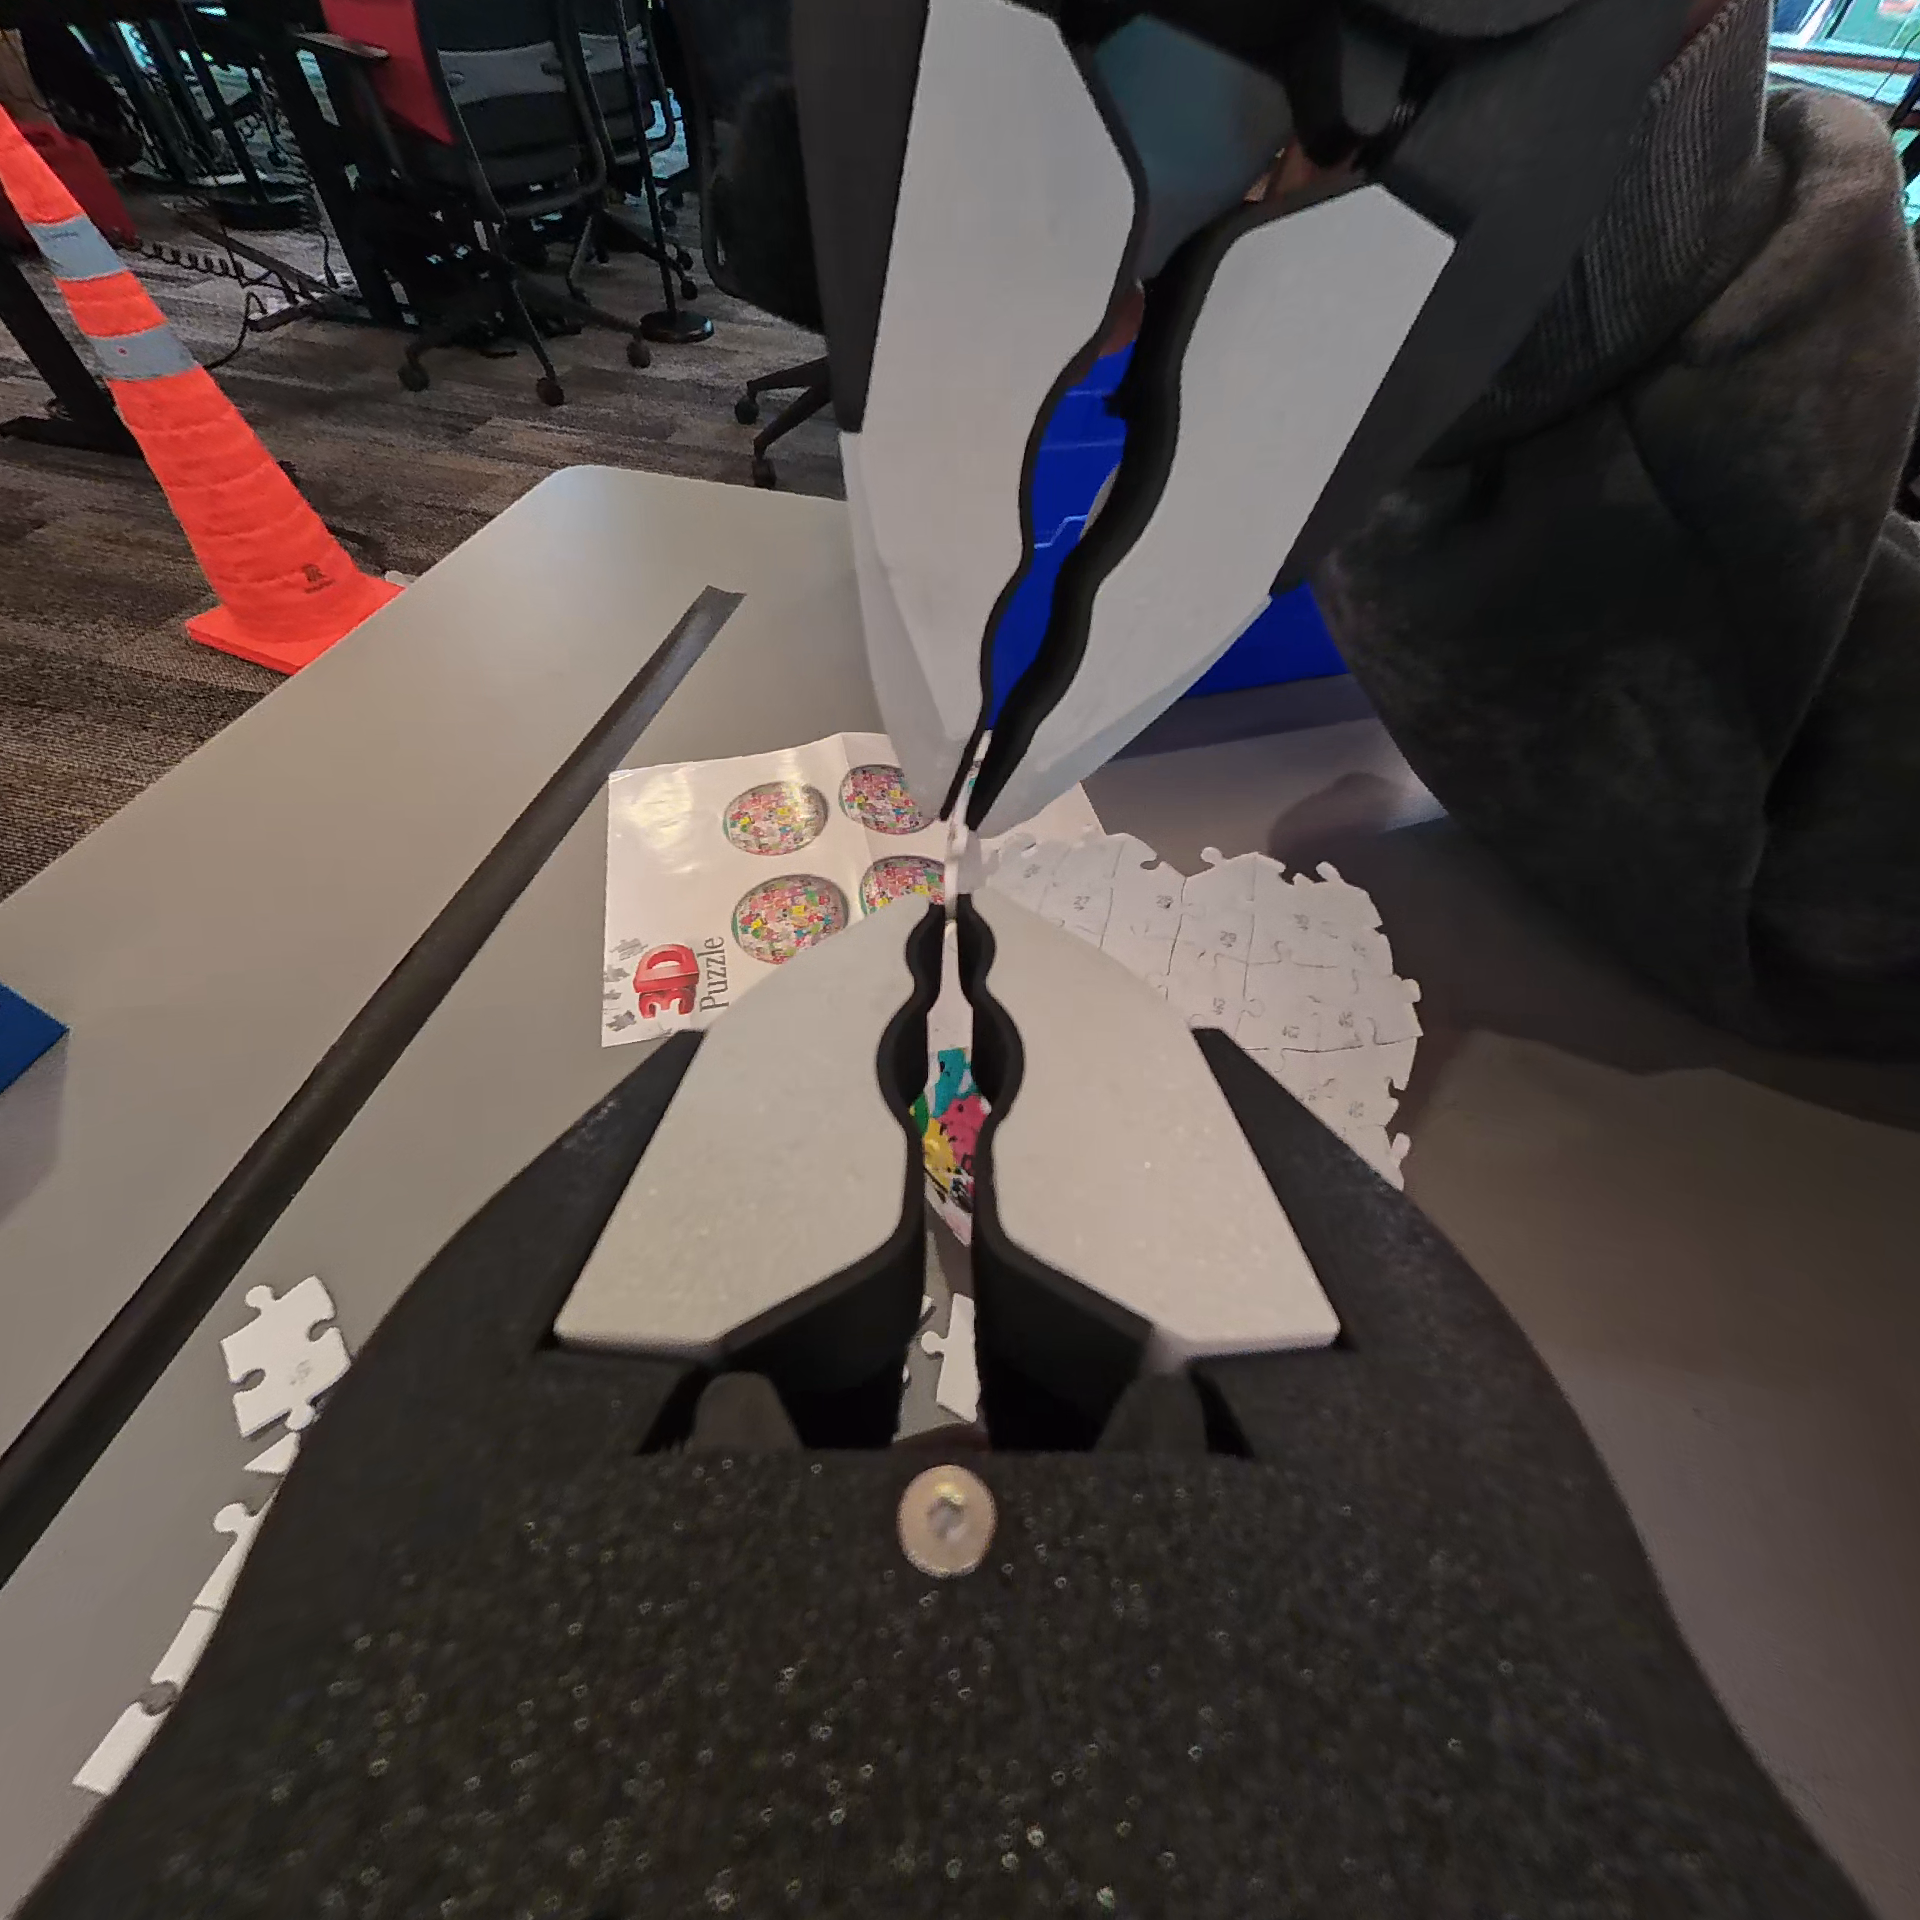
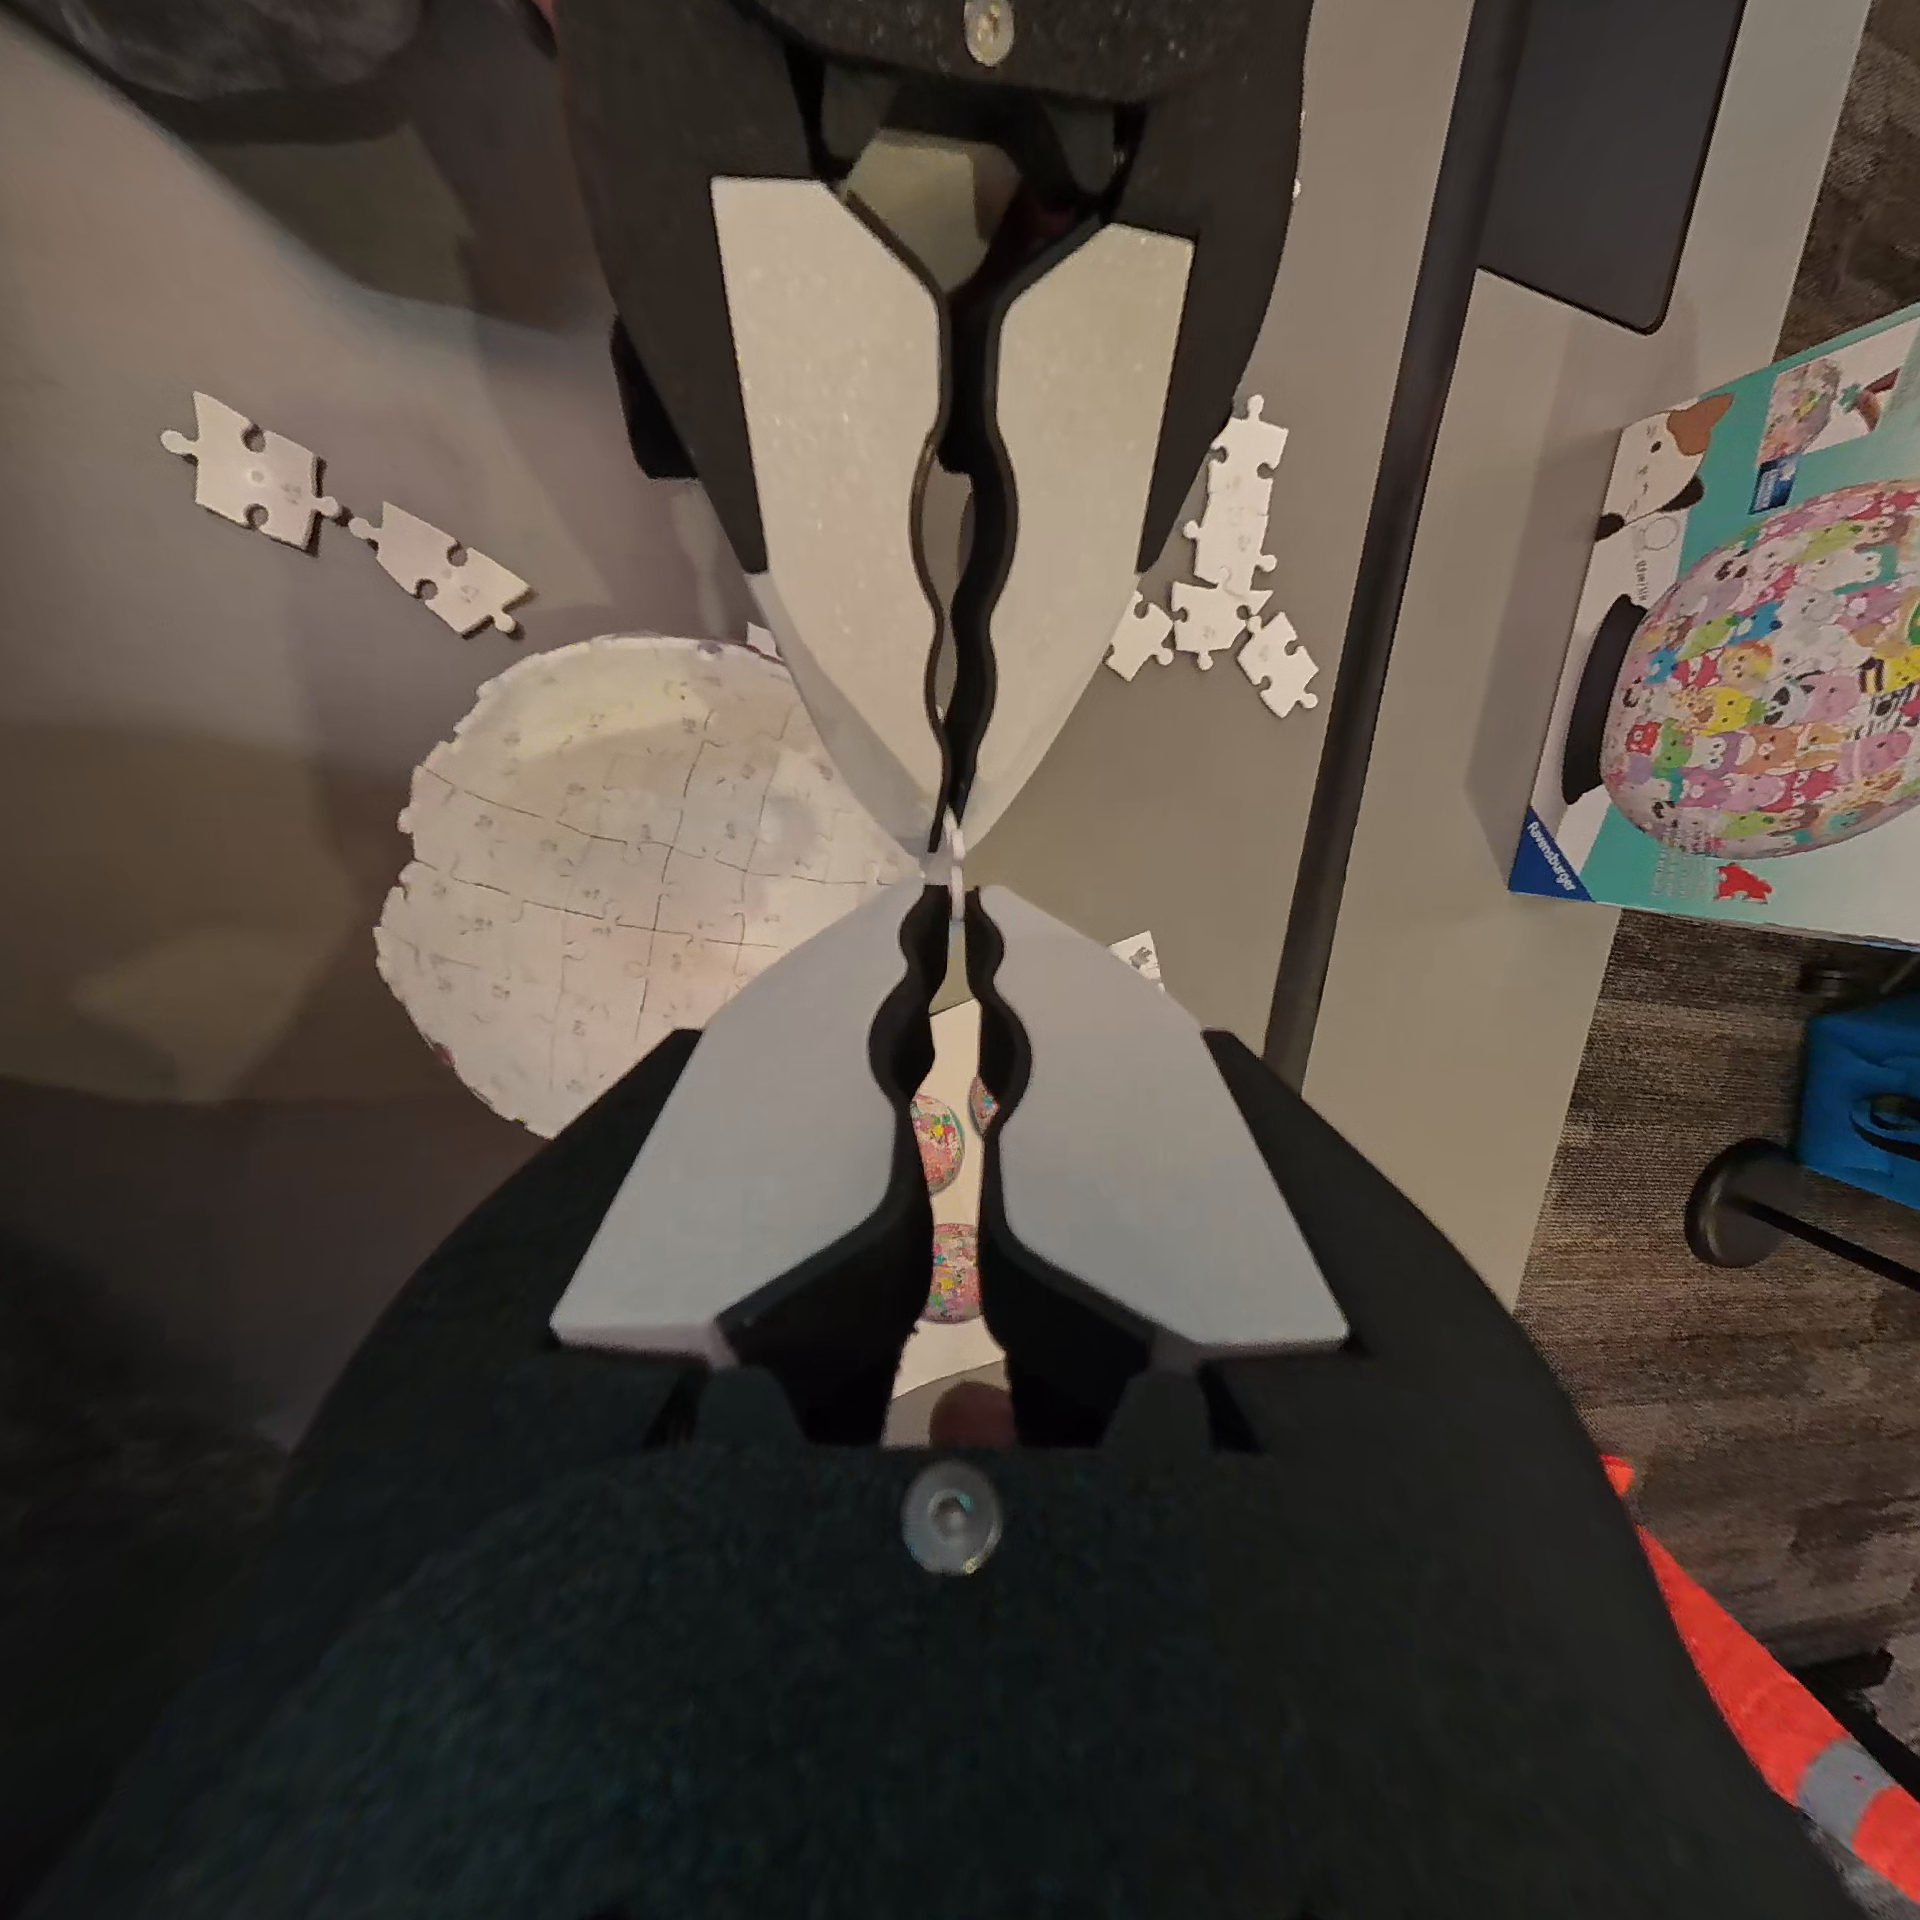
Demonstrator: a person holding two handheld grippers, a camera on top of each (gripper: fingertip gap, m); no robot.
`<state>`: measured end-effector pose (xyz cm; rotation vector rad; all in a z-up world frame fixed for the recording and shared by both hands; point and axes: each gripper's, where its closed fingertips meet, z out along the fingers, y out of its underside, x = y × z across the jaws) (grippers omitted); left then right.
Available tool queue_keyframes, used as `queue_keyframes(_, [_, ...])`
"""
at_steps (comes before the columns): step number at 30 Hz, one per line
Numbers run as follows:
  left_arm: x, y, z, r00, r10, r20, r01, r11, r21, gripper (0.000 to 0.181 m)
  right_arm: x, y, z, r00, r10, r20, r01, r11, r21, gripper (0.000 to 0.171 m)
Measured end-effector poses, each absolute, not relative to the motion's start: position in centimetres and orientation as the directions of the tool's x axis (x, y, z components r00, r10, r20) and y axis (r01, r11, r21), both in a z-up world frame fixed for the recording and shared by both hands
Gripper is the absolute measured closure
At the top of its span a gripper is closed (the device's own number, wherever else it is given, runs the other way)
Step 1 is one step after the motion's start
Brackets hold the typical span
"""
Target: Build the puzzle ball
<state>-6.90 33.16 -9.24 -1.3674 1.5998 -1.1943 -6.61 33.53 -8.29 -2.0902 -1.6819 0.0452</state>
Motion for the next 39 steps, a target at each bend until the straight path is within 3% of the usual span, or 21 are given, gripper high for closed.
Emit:
queue_keyframes(11, [-7.4,35.5,-10.5,-0.147,-0.984,0.098,-0.341,-0.043,-0.939,0.171,-5.4,33.4,-10.4,0.261,0.943,0.207,0.936,-0.194,-0.294,0.169])
queue_keyframes(16, [-7.3,37.3,-14.5,-0.143,-0.947,0.287,-0.471,-0.191,-0.862,0.178,-6.2,33.8,-12.0,0.216,0.96,0.176,0.916,-0.136,-0.378,0.169])
queue_keyframes(27, [-4.5,36.1,-17.4,-0.248,-0.883,0.398,-0.598,-0.184,-0.78,0.181,-5.8,34.4,-13.3,0.216,0.952,0.215,0.892,-0.103,-0.44,0.169])
queue_keyframes(39, [-4.7,34.8,-18.1,-0.275,-0.847,0.456,-0.627,-0.202,-0.753,0.181,-7.0,34.1,-13.6,0.129,0.932,0.339,0.885,0.046,-0.463,0.169])
